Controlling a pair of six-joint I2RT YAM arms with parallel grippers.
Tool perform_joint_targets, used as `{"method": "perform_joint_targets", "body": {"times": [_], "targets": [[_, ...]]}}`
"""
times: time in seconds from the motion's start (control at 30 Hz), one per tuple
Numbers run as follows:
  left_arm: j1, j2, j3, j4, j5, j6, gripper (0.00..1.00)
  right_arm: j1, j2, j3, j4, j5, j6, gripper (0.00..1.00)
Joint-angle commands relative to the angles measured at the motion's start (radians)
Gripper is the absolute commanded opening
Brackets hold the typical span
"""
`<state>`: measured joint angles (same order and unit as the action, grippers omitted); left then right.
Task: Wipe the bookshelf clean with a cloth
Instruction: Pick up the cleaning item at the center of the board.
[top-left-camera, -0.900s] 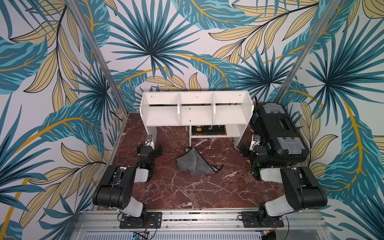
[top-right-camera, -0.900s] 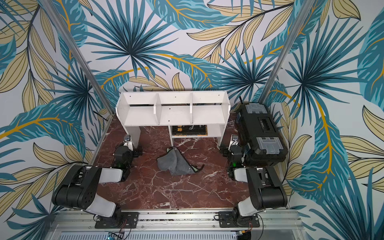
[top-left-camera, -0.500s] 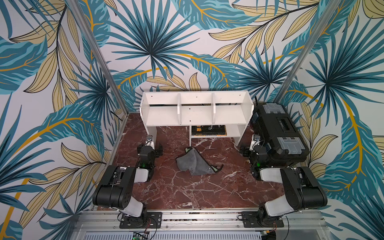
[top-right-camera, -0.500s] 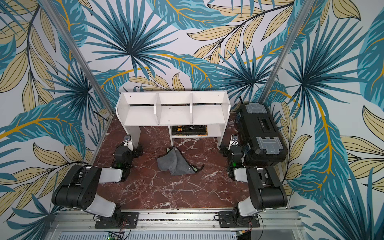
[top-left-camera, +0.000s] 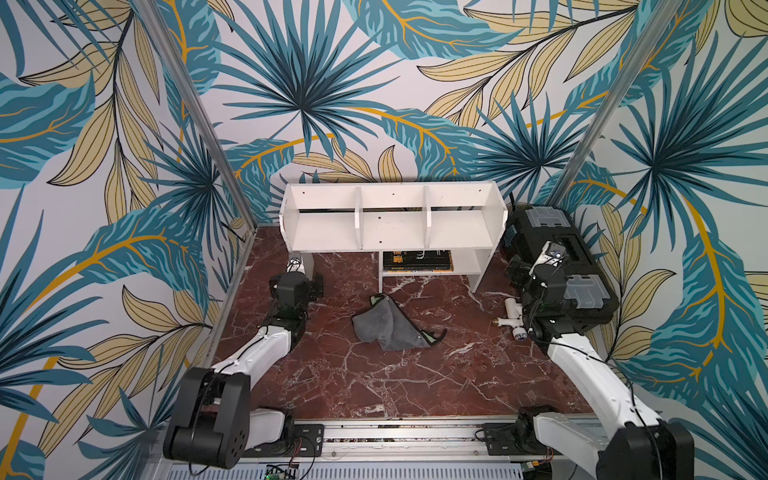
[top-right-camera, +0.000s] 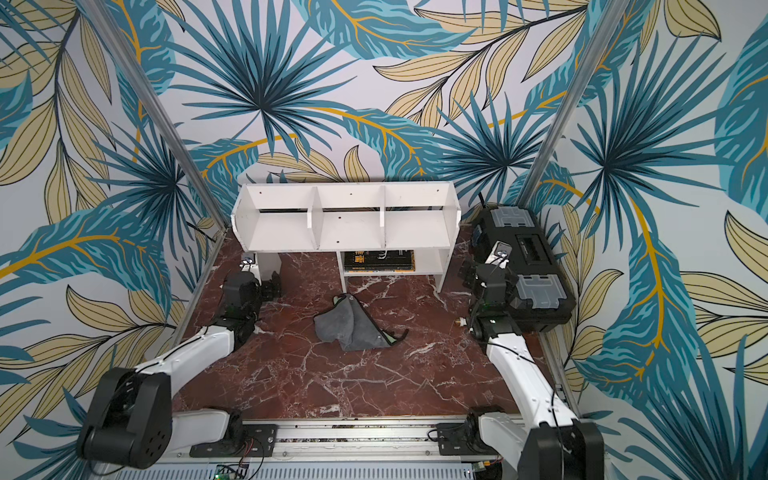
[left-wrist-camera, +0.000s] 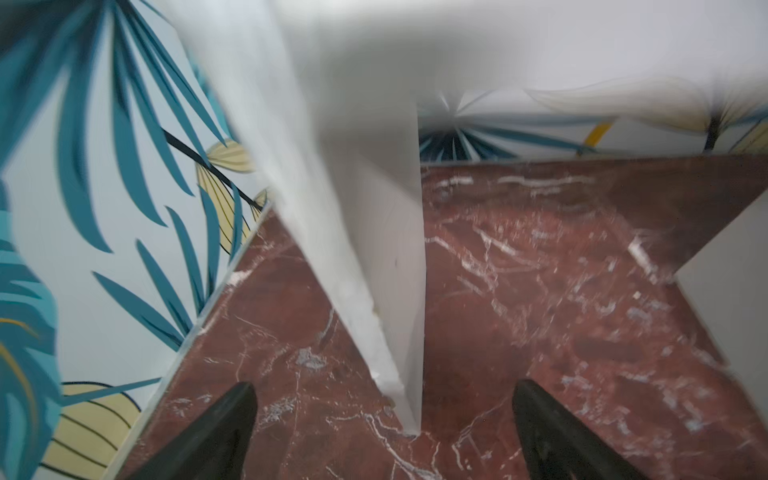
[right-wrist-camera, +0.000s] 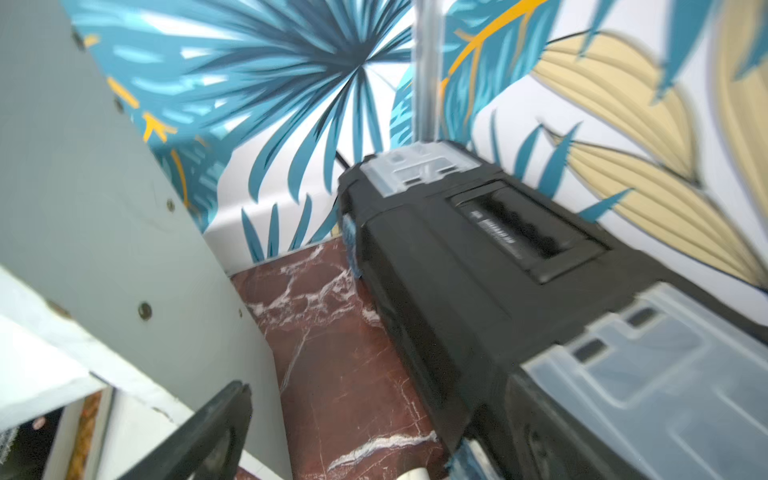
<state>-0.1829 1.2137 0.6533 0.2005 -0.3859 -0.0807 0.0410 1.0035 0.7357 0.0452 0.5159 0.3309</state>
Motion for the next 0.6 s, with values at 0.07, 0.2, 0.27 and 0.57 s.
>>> {"method": "perform_joint_targets", "body": {"times": [0.07, 0.2, 0.27, 0.57], "targets": [[-0.053, -0.193, 0.075, -0.545, -0.148, -0.421, 0.97, 0.039, -0.032, -0.009, -0.526, -0.176, 0.371, 0.98], [-0.071, -0.337, 0.059, -0.586, -0.08, -0.483, 0.92, 0.453, 0.12, 0.079, -0.662, -0.013, 0.463, 1.0], [-0.08, -0.386, 0.065, -0.587, -0.052, -0.491, 0.92, 0.656, 0.267, 0.164, -0.692, 0.016, 0.551, 0.99], [-0.093, -0.433, 0.11, -0.615, 0.1, -0.483, 0.92, 0.853, 0.724, 0.476, -0.568, -0.138, 0.683, 0.99]]}}
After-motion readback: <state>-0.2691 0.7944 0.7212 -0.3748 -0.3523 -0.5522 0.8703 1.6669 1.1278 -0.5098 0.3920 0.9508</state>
